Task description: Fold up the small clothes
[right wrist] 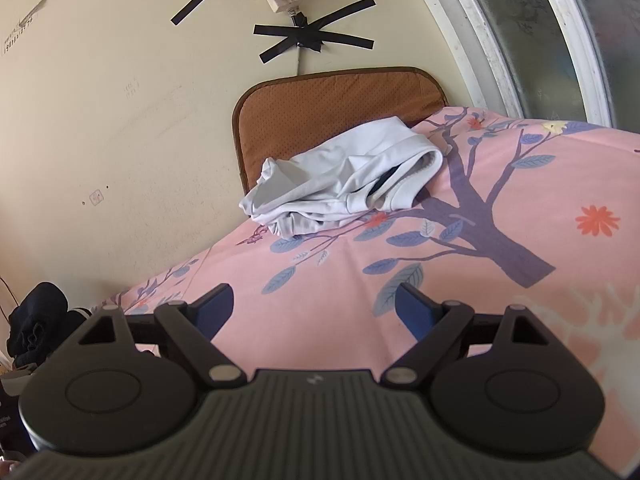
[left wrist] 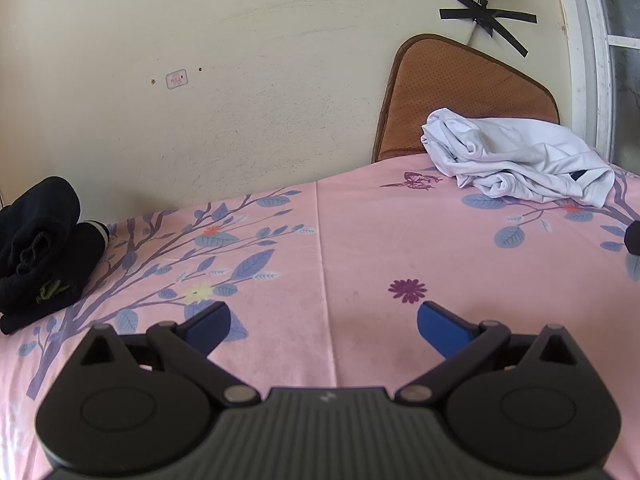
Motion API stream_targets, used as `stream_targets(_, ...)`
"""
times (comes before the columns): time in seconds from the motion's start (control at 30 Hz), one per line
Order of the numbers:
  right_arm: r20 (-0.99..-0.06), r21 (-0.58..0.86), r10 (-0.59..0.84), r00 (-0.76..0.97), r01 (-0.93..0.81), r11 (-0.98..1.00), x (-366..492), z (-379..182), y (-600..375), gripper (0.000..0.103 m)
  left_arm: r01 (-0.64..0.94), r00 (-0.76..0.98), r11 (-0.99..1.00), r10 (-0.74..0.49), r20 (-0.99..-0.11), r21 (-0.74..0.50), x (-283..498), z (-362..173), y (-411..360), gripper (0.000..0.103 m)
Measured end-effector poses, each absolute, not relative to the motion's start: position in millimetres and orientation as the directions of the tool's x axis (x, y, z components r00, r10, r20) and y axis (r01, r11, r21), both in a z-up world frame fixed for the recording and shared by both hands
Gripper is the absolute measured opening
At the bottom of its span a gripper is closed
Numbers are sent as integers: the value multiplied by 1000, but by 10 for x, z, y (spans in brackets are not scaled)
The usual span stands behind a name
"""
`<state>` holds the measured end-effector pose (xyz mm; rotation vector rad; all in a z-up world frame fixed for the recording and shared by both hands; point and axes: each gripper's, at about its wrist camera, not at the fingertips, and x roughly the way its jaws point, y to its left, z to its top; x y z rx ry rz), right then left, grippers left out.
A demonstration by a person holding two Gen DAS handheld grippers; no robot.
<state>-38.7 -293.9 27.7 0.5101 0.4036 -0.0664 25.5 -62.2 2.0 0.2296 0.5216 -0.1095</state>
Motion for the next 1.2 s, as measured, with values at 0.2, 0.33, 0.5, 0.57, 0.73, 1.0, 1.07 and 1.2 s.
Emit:
stream_targets(0.2,-393,461,37,919,162,873,-382,279,-2937,90,177,862,966,-60,-503,189,242,17,-625,103)
stream_targets(0.33,-396,459,35,918,165,873,-380,277,-2932,90,202,860,964,-90,-502,174,229,26,-613,103)
stream_targets(0.5,-396,460,35,918,165,873,-379,277,-2933,90,212,861,963,-103,-499,168,219,36,-616,103)
stream_targets(0.57,-396,460,36,918,164,873,-379,276,-2934,90,211,864,962,-101,-492,172,213,39,-616,103)
stream_targets(0.73,-396,459,35,918,165,873,-381,275,-2935,90,227,852,956,-104,-513,184,226,21,-636,103)
stream_targets(1.0,-397,460,35,917,166,873,-377,275,-2935,90,209,850,960,-84,-521,186,238,11,-628,103)
stream_targets(1.07,-397,460,34,917,166,872,-376,275,-2937,90,209,847,960,-82,-525,187,243,8,-628,103)
stream_targets(1.2,-398,460,34,917,167,872,-372,274,-2937,90,202,848,960,-73,-525,192,235,7,-629,103)
